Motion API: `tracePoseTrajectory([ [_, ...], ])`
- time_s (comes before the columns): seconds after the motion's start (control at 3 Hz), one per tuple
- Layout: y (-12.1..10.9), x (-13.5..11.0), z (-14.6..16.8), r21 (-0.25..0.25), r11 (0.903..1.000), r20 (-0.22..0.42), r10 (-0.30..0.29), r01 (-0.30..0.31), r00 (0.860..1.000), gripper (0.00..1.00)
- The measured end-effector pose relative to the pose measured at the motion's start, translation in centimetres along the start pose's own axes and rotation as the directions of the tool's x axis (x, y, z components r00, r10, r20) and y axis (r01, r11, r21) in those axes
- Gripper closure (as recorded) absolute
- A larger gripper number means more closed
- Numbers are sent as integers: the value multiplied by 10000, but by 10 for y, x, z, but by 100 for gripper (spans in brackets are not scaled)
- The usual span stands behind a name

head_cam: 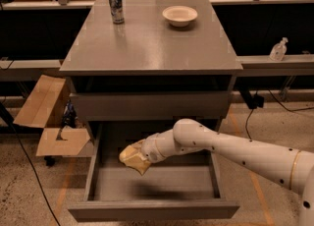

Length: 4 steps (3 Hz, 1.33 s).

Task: Pick sponge from middle drawer and place on counter

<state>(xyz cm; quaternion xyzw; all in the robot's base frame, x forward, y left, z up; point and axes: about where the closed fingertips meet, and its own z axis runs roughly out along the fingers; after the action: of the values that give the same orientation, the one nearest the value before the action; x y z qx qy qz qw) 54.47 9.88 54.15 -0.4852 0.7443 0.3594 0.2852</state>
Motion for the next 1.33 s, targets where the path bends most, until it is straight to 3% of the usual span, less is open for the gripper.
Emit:
tracePoseTrajectory([
  [0.33, 24, -5, -41, -1064, 9942, 166, -128, 145, 9998, 100],
  [0.67, 26, -8, -85, -1746, 9845, 202, -127, 161, 9997, 100],
  [1.0, 14, -18, -143, -1989, 9796, -171, -307, 267, 9994, 100],
  [1.33, -2, -39, -197, -1792, 9824, -844, -680, 520, 9941, 100],
])
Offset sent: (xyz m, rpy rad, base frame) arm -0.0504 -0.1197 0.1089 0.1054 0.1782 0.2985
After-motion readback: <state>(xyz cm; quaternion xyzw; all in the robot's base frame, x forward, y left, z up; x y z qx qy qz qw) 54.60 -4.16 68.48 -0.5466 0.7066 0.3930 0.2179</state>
